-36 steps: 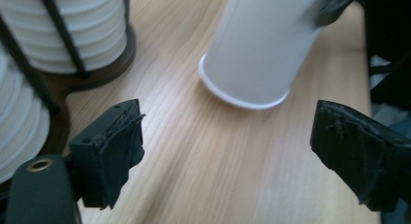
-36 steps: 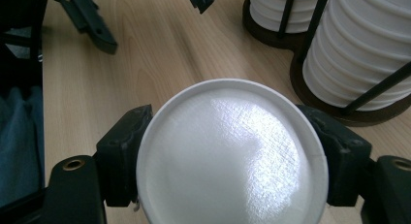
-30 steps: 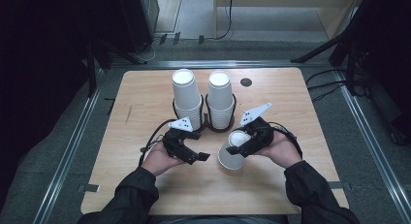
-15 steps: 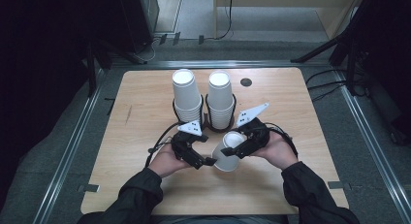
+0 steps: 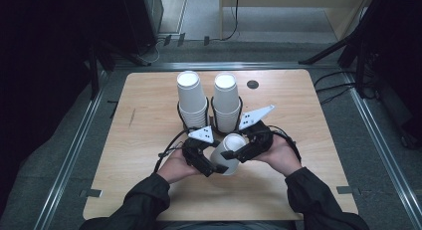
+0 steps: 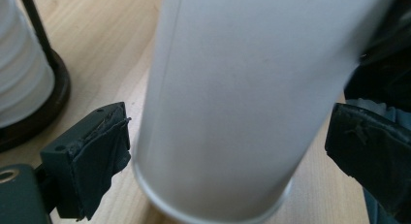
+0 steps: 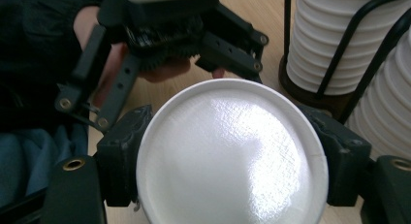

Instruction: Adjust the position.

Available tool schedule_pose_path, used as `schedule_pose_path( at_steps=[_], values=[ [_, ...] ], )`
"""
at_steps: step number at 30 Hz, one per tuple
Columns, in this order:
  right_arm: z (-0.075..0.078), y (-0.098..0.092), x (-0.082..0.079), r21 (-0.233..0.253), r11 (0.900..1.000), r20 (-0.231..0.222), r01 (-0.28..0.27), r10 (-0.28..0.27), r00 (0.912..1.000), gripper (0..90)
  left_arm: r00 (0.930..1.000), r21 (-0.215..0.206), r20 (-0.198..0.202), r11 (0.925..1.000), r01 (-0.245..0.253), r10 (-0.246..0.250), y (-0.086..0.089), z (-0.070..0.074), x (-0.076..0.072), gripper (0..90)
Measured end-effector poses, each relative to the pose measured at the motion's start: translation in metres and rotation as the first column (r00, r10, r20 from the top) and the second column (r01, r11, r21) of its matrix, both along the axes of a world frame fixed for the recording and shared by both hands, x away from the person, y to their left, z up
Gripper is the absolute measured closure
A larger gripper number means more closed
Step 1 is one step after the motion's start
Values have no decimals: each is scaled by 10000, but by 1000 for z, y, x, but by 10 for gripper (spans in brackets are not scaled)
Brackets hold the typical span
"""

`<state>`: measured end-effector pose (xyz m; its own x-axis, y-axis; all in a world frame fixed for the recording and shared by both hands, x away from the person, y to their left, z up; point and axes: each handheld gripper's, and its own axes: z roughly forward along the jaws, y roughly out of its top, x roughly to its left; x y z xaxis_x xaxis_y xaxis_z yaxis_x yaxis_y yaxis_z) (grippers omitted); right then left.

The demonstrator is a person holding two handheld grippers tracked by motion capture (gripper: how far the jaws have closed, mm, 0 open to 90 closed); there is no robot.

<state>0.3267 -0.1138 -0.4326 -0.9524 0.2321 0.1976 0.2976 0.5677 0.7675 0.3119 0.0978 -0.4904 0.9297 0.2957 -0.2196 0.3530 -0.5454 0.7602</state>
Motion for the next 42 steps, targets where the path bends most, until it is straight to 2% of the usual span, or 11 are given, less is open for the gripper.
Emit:
schedule_pose_path(
  at_steps=[10,13,15,18,22,25,26,30,32,37,42],
  values=[
    [7,-1,0,887,9960,-221,63,-44,9997,260,9998,-124,184,9999,74,-72,-6,-3,-2,27],
    [7,-3,0,951,9954,-233,55,-33,9997,261,9981,-144,602,9998,100,-91,-4,0,-5,92],
    [8,-5,1,968,9953,-277,36,-10,9996,258,9940,-99,1061,9996,277,-265,-3,4,-8,159],
    [8,-7,2,1141,9935,-552,48,15,9985,257,9965,-150,755,9992,374,-362,-2,6,-7,199],
    [7,-6,3,960,9954,-720,-30,100,9974,220,9980,66,298,9984,555,-556,-1,8,-4,217],
    [7,-6,1,803,9968,-445,-41,77,9990,158,9989,259,-38,9985,475,-474,2,9,-1,214],
    [8,-7,1,782,9969,-473,-17,55,9989,157,9989,357,51,9983,456,-458,3,9,-1,214],
    [6,-12,3,565,9983,-420,164,-140,9990,152,9988,436,-73,9978,492,-490,8,12,1,212],
    [6,-15,4,442,9988,-380,218,-201,9991,149,9989,682,85,9966,463,-470,11,15,2,209],
    [3,-21,5,163,9994,-296,310,-305,9991,141,9999,755,-4,9970,173,-173,22,22,5,205],
    [-1,-25,6,-126,9991,-247,412,-415,9988,142,9999,1312,65,9913,92,-101,30,27,6,206]
  ],
)
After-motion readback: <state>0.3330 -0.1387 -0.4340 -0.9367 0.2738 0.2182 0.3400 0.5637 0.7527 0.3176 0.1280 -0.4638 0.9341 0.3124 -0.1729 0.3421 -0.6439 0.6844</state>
